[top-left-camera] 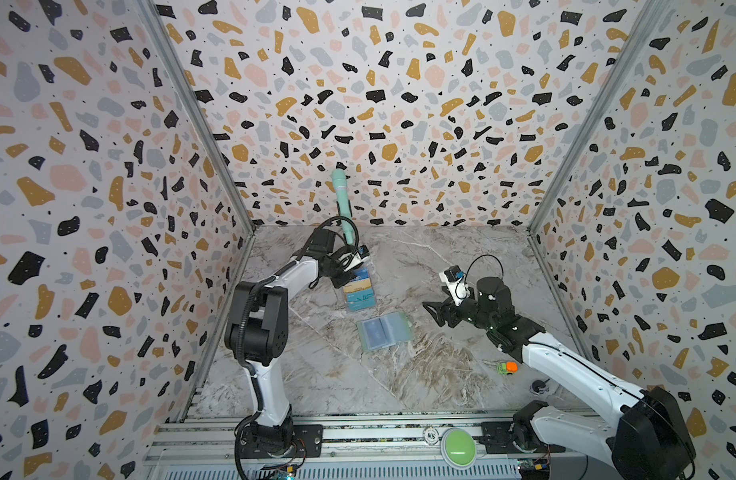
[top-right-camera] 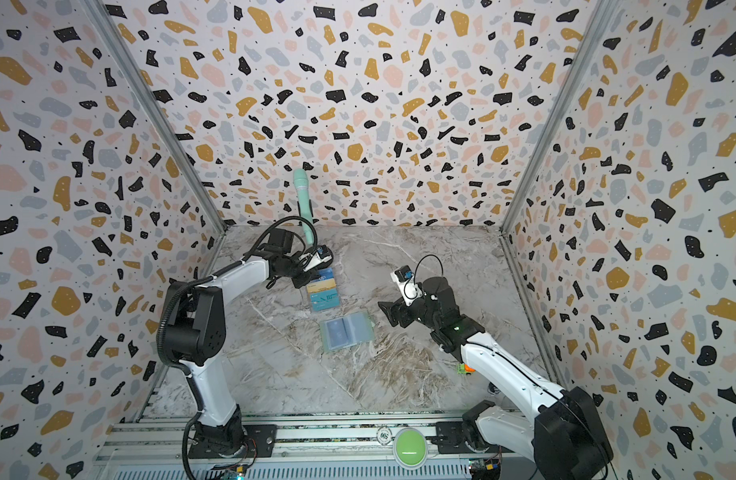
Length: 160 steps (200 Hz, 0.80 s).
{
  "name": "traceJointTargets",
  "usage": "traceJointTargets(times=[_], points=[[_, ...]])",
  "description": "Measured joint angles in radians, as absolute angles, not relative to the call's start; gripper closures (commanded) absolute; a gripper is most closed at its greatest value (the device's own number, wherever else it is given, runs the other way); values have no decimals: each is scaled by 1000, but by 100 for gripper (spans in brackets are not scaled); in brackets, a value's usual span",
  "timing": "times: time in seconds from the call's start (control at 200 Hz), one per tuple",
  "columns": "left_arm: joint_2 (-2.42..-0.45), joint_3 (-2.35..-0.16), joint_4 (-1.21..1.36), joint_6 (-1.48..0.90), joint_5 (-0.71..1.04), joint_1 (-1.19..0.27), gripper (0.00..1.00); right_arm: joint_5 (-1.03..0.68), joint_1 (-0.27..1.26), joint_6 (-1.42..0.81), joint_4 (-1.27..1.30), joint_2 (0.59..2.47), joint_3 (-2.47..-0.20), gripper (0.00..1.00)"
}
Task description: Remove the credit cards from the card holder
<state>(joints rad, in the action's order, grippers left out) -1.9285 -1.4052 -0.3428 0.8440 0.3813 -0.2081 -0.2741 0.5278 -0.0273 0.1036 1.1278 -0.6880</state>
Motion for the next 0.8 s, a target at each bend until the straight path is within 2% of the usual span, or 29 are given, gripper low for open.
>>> traceJointTargets(times=[0.23, 0.626, 0.681, 0.801], points=[[-1886, -1399, -330, 831, 376, -208, 61, -272, 528, -25, 104, 1129, -688, 17], [-1662, -1272, -309, 800, 345, -210, 54, -271, 530, -25, 105, 1129, -680, 17], [-1629, -1251, -309, 787, 334, -211, 48, -271, 531, -26, 106, 1127, -672, 17], [-1561, -1213, -295, 709, 275, -226, 44, -268, 532, -29, 106, 1117, -648, 16]])
